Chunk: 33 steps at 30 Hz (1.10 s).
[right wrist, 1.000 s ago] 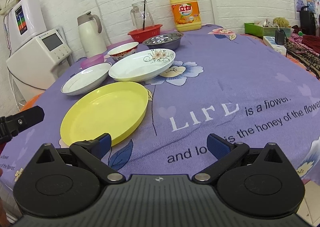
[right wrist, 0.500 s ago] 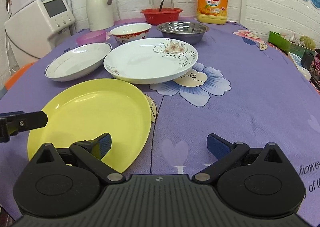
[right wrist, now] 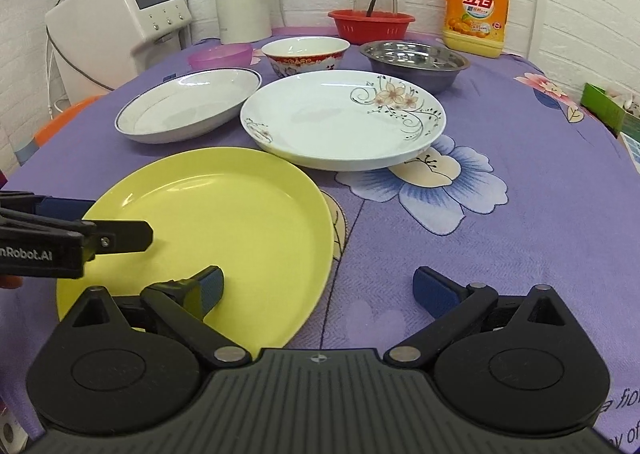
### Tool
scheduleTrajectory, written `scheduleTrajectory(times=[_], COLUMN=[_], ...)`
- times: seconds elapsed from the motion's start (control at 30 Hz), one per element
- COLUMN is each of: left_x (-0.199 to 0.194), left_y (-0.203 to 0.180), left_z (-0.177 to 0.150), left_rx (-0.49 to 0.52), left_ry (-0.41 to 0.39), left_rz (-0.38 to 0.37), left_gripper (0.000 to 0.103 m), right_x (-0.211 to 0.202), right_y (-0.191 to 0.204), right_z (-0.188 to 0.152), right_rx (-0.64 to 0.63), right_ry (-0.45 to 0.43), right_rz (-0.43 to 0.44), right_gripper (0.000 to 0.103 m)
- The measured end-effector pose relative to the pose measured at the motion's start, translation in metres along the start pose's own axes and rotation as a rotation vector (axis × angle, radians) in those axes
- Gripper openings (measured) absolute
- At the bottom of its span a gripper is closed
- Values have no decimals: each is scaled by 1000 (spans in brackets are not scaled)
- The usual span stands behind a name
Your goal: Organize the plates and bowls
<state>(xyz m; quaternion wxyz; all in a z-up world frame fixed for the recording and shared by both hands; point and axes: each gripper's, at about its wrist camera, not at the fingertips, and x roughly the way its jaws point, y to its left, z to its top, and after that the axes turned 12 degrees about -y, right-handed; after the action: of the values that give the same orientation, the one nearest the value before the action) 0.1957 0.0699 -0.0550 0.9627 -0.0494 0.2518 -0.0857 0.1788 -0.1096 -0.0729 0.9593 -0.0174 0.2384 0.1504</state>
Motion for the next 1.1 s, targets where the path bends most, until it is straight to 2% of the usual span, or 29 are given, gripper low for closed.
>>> scheduleTrajectory(times=[0.03,0.07,0.17,0.27,0.43,0.67,0.77,0.87,1.1], left_x=[0,0,-2,-2,-15,-49,-53,-48,-30], left_y=[-1,-5,-9,-10,4,47,61,67,70], left_z=[-1,-2,-5,-4,-3,-5,-6,-7,-5], left_rx=[14,42,35,16,-25,-53,-70,-83,-88], left_ry=[-5,-16,-33,-38,-27,-38,-42,-40,-57], left_rz=[3,24,14,32,72,209,245,249,227], left_gripper=[53,51,42,39,37,37,37,37,35], right_x=[1,1,-2,-3,-6,7,17,23,36], right_y=[3,4,13,21,32,76,92,101,96], right_z=[-1,-1,-2,-2,1,10,12,13,15], right_rx=[-9,0,-4,3,24,4,-3,-21,-11], right_ry=[-13,-22,-55,-68,-79,-94,-89,-81,-63], right_rz=[2,14,44,20,28,153,191,196,157], right_gripper=[103,103,103,103,103,103,103,103,103])
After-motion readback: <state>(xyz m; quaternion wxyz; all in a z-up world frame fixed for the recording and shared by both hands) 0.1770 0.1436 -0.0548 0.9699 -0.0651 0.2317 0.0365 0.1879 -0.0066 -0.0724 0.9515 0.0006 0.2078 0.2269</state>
